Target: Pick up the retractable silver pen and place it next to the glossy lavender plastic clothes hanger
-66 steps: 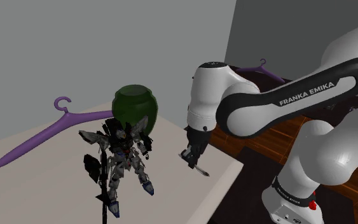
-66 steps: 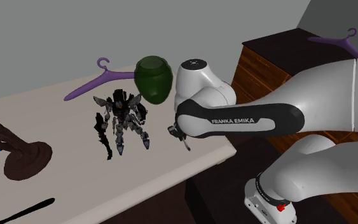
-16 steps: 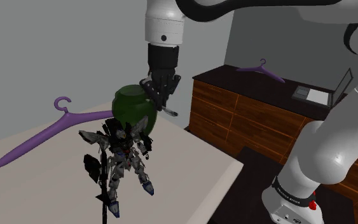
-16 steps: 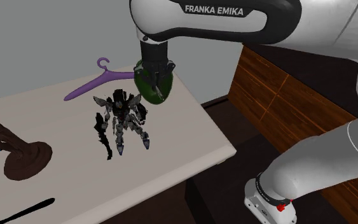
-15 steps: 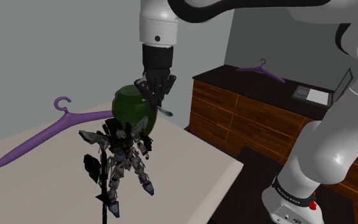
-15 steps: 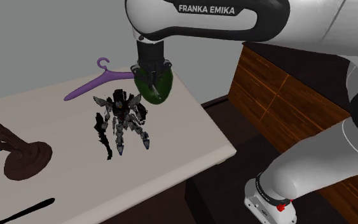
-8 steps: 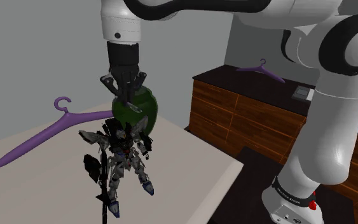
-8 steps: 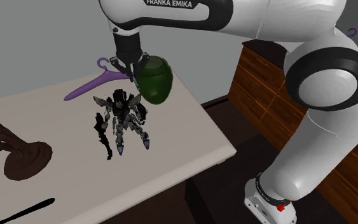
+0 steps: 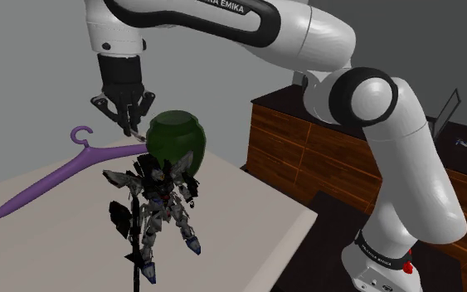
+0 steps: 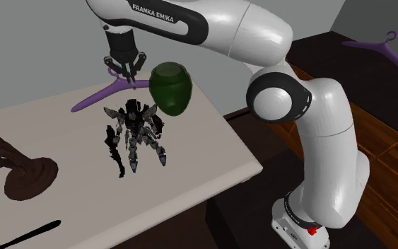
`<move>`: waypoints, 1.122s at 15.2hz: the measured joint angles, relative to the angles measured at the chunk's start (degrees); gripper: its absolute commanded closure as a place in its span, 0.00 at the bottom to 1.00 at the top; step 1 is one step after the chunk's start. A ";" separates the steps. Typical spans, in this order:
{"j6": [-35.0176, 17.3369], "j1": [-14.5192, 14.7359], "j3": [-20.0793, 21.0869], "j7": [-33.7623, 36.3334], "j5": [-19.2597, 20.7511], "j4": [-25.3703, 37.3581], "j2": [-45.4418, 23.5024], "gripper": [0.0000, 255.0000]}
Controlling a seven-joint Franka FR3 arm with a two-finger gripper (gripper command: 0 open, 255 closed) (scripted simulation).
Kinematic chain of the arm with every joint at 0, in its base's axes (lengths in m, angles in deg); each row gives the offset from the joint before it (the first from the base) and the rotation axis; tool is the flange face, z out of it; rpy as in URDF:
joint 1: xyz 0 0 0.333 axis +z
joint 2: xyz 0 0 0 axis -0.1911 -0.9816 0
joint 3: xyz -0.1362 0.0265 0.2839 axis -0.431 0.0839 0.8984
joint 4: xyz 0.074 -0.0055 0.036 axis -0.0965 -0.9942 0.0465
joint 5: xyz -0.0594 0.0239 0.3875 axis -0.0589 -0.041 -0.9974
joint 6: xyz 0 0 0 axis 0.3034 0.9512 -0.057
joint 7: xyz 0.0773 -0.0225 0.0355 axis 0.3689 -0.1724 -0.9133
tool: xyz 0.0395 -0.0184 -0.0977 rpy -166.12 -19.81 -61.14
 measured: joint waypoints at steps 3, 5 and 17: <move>-2.94 -1.20 0.16 0.11 -0.41 -4.08 0.98 1.00; -5.78 -2.60 0.47 0.23 -1.07 -8.80 2.73 1.00; -17.23 -6.01 0.81 0.35 -2.29 -23.62 5.86 1.00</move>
